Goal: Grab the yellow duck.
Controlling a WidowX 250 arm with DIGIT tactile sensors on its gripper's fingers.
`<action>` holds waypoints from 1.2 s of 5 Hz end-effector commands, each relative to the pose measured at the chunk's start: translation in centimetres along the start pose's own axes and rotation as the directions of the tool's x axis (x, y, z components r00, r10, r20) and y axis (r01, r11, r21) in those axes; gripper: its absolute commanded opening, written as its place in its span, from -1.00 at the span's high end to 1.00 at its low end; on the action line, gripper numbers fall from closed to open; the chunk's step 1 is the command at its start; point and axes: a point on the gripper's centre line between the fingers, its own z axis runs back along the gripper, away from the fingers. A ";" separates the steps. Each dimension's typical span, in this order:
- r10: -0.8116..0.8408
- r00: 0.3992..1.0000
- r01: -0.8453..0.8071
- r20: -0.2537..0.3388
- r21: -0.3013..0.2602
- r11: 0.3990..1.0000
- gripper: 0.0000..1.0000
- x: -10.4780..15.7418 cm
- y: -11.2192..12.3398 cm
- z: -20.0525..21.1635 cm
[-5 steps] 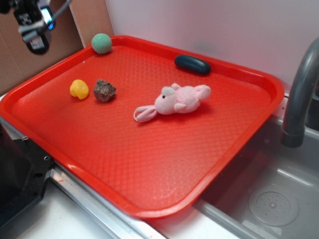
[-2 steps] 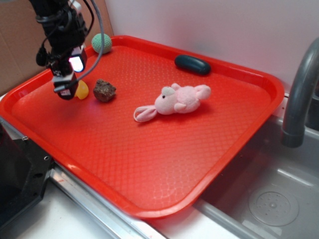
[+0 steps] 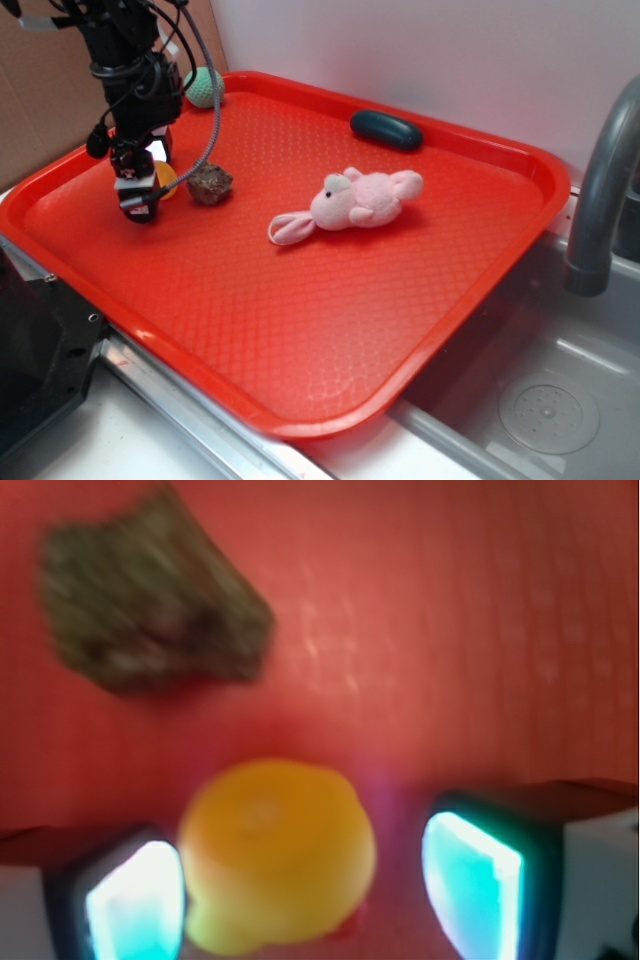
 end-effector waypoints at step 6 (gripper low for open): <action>-0.026 0.945 0.008 0.327 0.056 0.998 1.00 2.6 -5.9 15.8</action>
